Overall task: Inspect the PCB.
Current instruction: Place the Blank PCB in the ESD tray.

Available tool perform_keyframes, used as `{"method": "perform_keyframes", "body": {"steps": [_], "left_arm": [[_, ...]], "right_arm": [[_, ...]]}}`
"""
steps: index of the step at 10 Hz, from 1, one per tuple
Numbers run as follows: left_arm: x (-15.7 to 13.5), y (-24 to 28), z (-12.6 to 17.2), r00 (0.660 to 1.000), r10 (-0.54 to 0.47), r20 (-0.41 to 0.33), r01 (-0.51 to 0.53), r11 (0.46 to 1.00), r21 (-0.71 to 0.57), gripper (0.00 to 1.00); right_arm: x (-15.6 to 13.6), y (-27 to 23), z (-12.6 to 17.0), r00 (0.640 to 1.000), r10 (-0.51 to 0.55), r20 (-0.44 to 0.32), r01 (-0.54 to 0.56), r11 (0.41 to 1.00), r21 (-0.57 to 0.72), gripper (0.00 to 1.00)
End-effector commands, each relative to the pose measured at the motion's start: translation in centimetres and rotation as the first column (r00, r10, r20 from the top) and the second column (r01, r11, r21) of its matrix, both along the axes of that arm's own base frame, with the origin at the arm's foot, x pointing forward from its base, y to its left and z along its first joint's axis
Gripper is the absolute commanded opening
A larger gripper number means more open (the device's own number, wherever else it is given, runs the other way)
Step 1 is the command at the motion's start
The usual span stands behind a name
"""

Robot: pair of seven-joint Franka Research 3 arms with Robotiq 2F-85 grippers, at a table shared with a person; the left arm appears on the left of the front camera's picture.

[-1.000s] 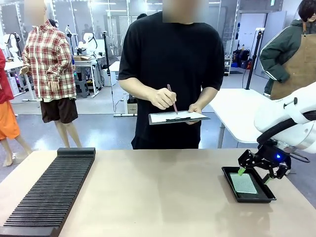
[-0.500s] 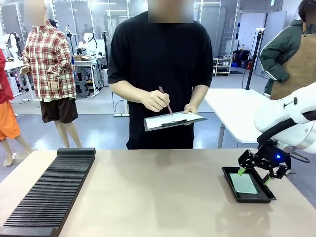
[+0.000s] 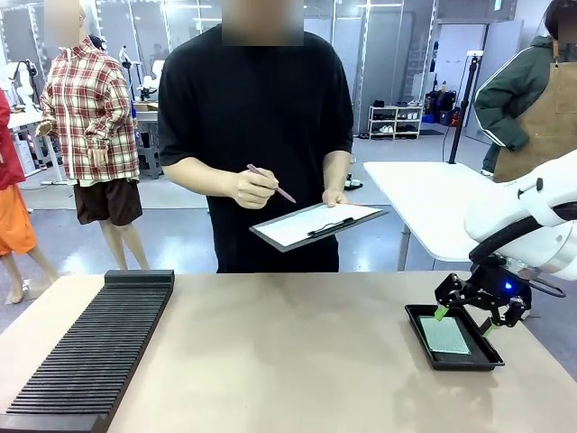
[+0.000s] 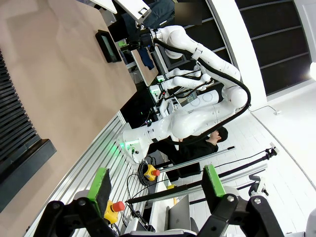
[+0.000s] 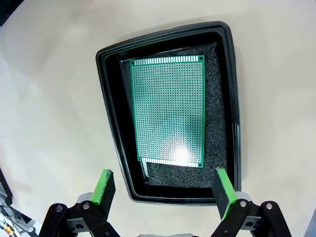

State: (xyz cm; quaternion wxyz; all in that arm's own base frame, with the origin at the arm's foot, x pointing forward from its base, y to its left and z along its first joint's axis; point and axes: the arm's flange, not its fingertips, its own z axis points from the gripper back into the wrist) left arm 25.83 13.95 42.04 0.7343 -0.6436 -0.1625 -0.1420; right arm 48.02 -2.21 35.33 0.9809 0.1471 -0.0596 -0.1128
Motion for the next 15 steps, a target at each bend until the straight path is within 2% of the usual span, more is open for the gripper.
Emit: {"method": "perform_keyframes", "body": {"steps": [1,3,4,5,7,9,11,14,15], "left_arm": [[0.0,0.0,0.1,1.000,0.002,0.005,-0.002,1.000,0.002,0.95],[0.0,0.0,0.1,1.000,0.002,0.005,-0.002,1.000,0.002,0.95],[0.0,0.0,0.1,1.000,0.002,0.005,-0.002,1.000,0.002,0.95],[0.0,0.0,0.1,1.000,0.002,0.005,-0.002,1.000,0.002,0.95],[0.0,0.0,0.1,1.000,0.002,0.005,-0.002,1.000,0.002,0.95],[0.0,0.0,0.1,1.000,0.002,0.005,-0.002,1.000,0.002,0.95],[0.0,0.0,0.1,1.000,0.002,0.005,-0.002,1.000,0.002,0.95],[0.0,0.0,0.1,1.000,0.002,0.005,-0.002,1.000,0.002,0.95],[0.0,0.0,0.1,1.000,0.002,0.005,-0.002,1.000,0.002,0.95]], "right_arm": [[0.1,0.1,-0.2,1.000,0.013,0.004,-0.013,1.000,0.006,1.00],[0.0,0.0,0.0,1.000,0.000,0.000,0.000,1.000,0.000,1.00],[-0.4,-0.6,1.9,0.999,0.001,-0.044,0.002,0.998,0.062,1.00],[-1.7,-1.5,4.3,1.000,-0.015,-0.013,0.017,0.992,0.128,1.00],[-4.6,-4.0,8.8,1.000,0.000,-0.010,0.003,0.953,0.302,1.00],[-7.9,-8.2,11.2,0.999,0.028,-0.020,-0.014,0.863,0.505,1.00],[-12.1,-11.9,12.0,0.995,0.097,0.010,-0.076,0.708,0.702,1.00],[-16.8,-15.3,9.4,0.991,0.081,0.111,-0.136,0.484,0.864,1.00],[-17.6,-15.6,8.4,0.988,0.059,0.143,-0.155,0.444,0.882,1.00]]}}
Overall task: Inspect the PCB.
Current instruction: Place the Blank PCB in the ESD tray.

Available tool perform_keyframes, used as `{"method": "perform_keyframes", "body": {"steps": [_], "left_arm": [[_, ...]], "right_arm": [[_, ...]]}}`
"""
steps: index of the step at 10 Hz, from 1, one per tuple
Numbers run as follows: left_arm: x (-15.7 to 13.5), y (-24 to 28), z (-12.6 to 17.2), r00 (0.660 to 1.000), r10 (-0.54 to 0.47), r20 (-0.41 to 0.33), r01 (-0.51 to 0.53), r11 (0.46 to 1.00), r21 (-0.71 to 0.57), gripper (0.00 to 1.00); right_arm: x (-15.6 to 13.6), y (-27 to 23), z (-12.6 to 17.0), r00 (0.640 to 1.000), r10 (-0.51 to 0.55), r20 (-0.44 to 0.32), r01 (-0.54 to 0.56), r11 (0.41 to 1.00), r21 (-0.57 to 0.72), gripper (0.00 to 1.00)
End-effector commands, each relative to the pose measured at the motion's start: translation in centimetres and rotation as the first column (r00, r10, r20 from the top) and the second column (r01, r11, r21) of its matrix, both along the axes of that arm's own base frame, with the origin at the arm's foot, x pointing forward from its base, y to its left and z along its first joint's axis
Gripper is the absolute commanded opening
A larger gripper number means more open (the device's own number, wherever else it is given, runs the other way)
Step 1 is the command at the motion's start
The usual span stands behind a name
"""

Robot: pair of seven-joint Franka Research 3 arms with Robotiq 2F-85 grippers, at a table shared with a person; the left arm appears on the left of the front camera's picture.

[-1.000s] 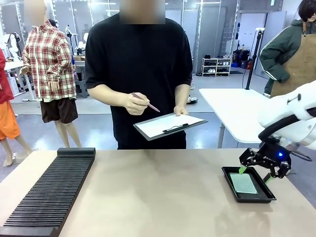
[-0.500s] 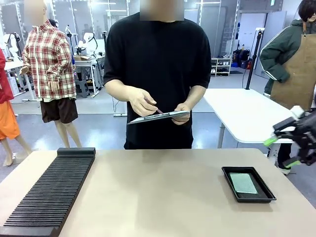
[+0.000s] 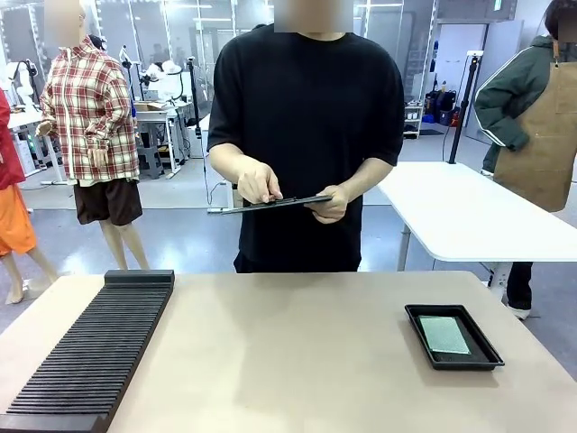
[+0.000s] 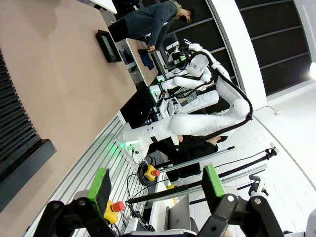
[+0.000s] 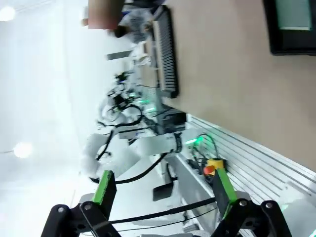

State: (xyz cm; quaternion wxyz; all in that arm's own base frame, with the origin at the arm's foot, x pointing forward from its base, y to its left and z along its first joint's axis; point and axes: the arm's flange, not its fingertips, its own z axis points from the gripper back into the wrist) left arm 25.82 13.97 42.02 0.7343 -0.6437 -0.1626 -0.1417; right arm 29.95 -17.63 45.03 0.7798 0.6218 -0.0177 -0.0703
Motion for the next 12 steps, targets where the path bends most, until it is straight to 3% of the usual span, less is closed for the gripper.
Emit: {"method": "perform_keyframes", "body": {"steps": [1,3,4,12], "left_arm": [[0.0,0.0,0.1,1.000,0.001,0.005,-0.001,1.000,0.002,0.95],[0.0,0.0,0.1,1.000,0.001,0.005,-0.001,1.000,0.002,0.95],[0.0,0.0,0.1,1.000,0.001,0.005,-0.001,1.000,0.002,0.95],[0.0,0.0,0.1,1.000,0.001,0.005,-0.001,1.000,0.002,0.95]], "right_arm": [[0.0,-0.1,-1.8,0.999,0.001,0.054,-0.005,0.997,0.076,1.00],[-0.3,0.5,-0.8,0.997,-0.028,0.071,0.023,0.997,0.071,1.00],[-0.7,-0.3,-1.9,0.999,-0.014,0.036,0.012,0.997,0.071,1.00],[-0.7,-0.3,-1.9,0.999,-0.014,0.036,0.012,0.997,0.071,1.00]]}}
